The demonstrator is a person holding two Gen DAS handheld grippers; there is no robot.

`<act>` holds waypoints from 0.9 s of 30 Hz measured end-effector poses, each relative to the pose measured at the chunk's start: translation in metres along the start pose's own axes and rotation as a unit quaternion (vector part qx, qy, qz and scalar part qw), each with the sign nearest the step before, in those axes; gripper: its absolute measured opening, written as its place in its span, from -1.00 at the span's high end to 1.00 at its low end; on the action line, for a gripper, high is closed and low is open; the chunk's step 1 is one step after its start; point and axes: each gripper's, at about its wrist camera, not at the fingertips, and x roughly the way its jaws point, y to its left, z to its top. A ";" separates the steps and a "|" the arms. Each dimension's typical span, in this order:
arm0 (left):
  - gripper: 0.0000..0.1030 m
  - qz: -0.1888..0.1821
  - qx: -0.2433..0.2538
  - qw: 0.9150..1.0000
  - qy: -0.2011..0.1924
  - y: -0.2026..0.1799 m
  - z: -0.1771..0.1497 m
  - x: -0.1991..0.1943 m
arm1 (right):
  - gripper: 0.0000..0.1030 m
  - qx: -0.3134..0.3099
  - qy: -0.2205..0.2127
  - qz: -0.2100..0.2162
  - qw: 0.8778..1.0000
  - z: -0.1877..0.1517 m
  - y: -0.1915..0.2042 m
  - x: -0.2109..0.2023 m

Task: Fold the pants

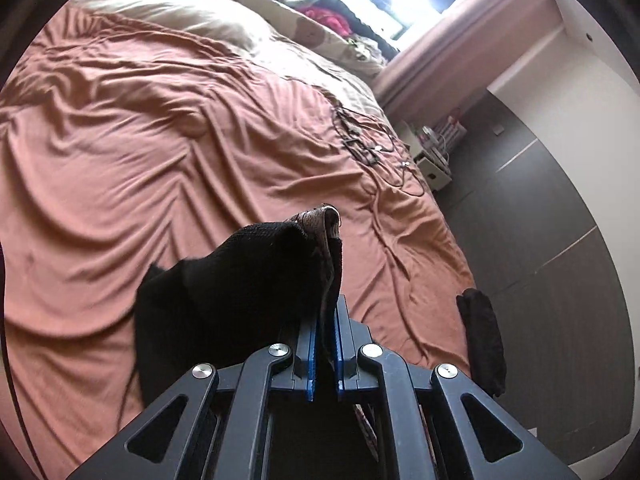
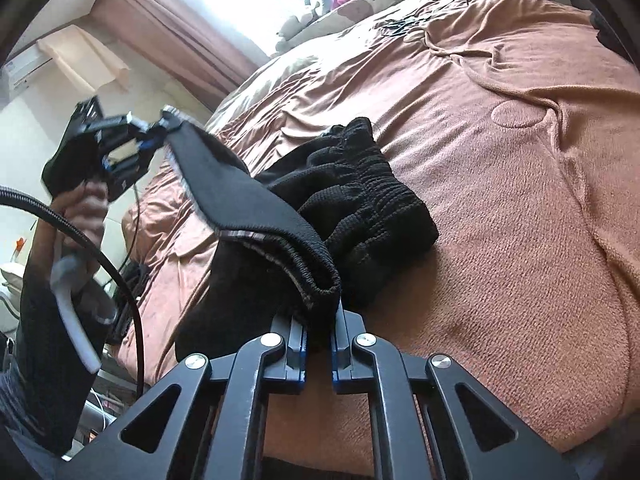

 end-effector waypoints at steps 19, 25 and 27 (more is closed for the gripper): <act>0.07 -0.002 0.025 0.997 0.066 -0.042 0.020 0.086 | 0.93 0.019 -0.003 0.011 1.000 -0.006 -0.014 -0.009; -0.06 0.022 0.025 0.996 0.079 -0.023 -0.002 0.079 | 0.92 0.045 0.008 0.026 0.999 -0.003 -0.023 -0.005; -0.06 0.037 0.024 0.995 0.085 -0.013 -0.012 0.074 | 0.90 0.055 0.005 0.037 0.998 -0.002 -0.026 -0.006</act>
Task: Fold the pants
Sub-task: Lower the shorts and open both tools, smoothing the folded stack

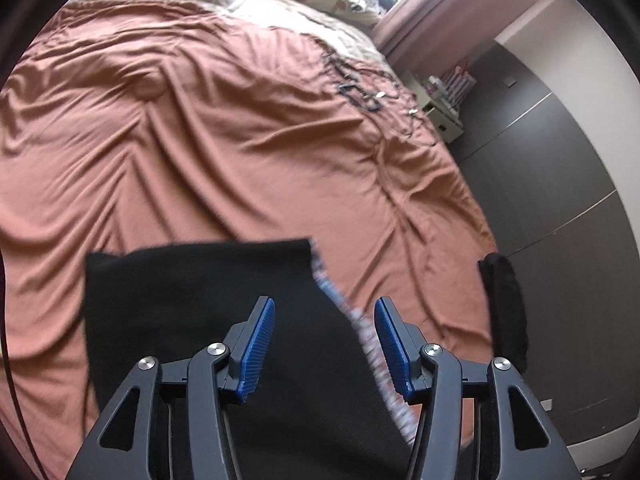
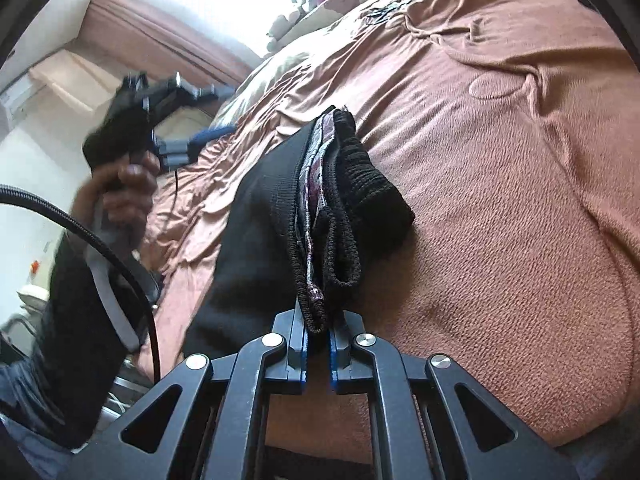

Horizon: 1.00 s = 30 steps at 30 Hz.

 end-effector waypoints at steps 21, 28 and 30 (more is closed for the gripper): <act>-0.06 0.020 -0.086 0.996 0.006 0.087 -0.115 -0.053 | 0.91 0.037 -0.006 -0.029 0.999 -0.004 -0.007 -0.008; -0.06 0.014 -0.119 0.993 0.014 0.103 -0.153 -0.056 | 0.79 0.020 0.011 -0.045 0.999 -0.002 0.006 -0.018; -0.06 0.009 -0.125 0.992 0.014 0.104 -0.160 -0.057 | 0.28 0.013 0.001 -0.057 0.998 0.001 0.010 -0.027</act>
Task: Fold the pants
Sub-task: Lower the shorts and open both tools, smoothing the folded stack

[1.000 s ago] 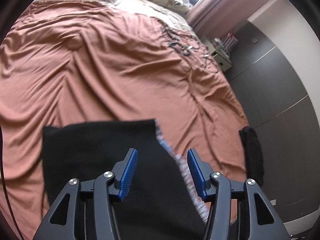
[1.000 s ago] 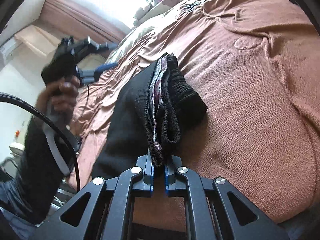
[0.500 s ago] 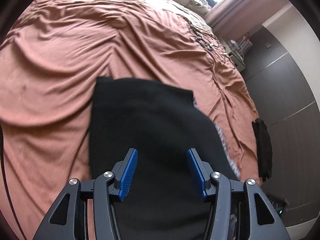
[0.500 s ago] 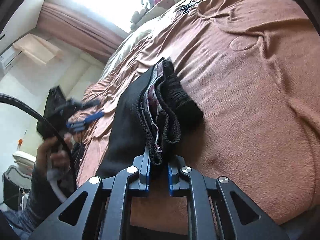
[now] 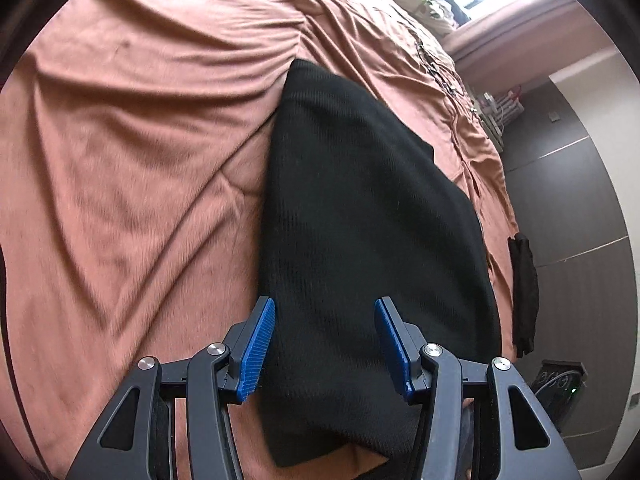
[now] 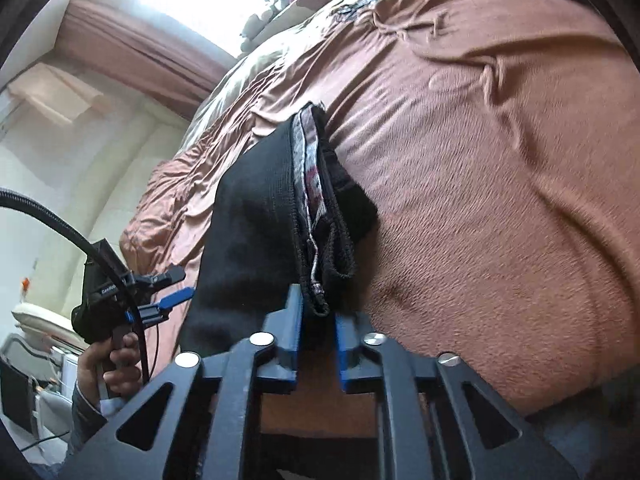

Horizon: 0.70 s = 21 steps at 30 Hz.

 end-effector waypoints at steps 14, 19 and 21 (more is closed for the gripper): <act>-0.06 0.003 -0.022 1.000 0.007 0.013 -0.029 0.003 | -0.11 -0.081 -0.021 0.019 0.996 0.033 0.026 -0.015; -0.07 0.004 -0.024 1.000 -0.004 0.013 -0.028 -0.004 | -0.11 -0.081 0.000 0.037 0.996 0.062 0.026 0.010; -0.14 0.002 -0.033 0.999 -0.009 0.015 -0.026 -0.006 | -0.11 -0.073 0.007 0.049 0.996 0.072 0.026 0.019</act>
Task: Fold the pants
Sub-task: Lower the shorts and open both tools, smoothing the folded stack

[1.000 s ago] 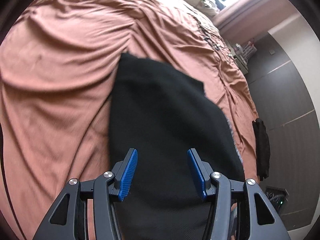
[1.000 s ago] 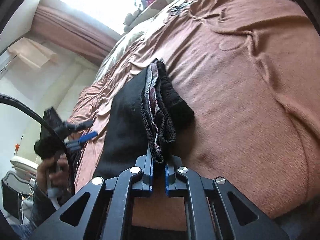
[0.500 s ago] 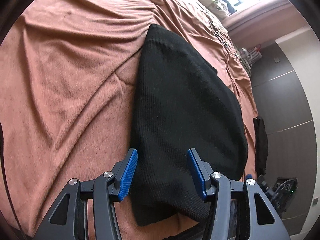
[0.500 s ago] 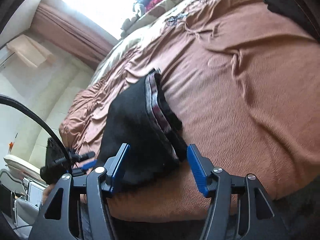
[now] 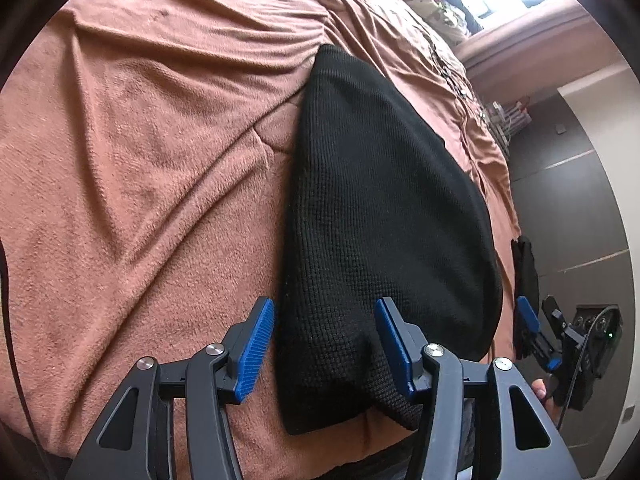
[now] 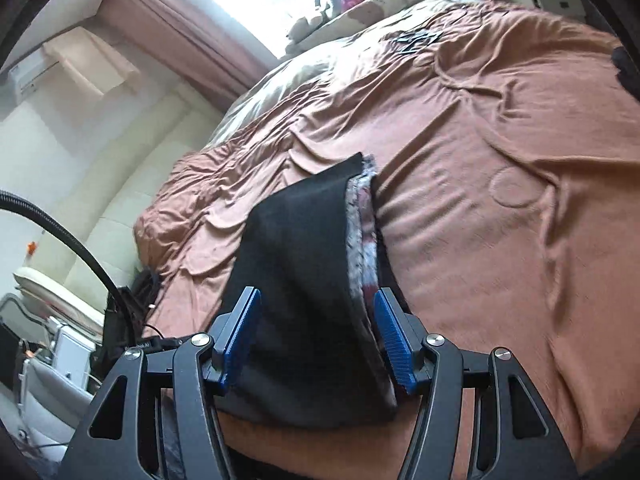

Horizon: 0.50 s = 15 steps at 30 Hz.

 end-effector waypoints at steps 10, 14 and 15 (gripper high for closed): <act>-0.22 -0.011 -0.039 0.999 -0.018 0.014 -0.006 -0.001 | -0.04 0.009 0.041 0.019 0.999 0.045 -0.013 0.062; -0.22 -0.011 -0.043 0.999 -0.021 0.016 -0.006 -0.004 | 0.04 0.008 0.051 0.010 0.999 0.056 -0.013 0.079; -0.22 -0.011 -0.044 0.999 -0.023 0.017 -0.005 -0.006 | 0.09 0.006 0.052 0.010 0.999 0.058 -0.011 0.081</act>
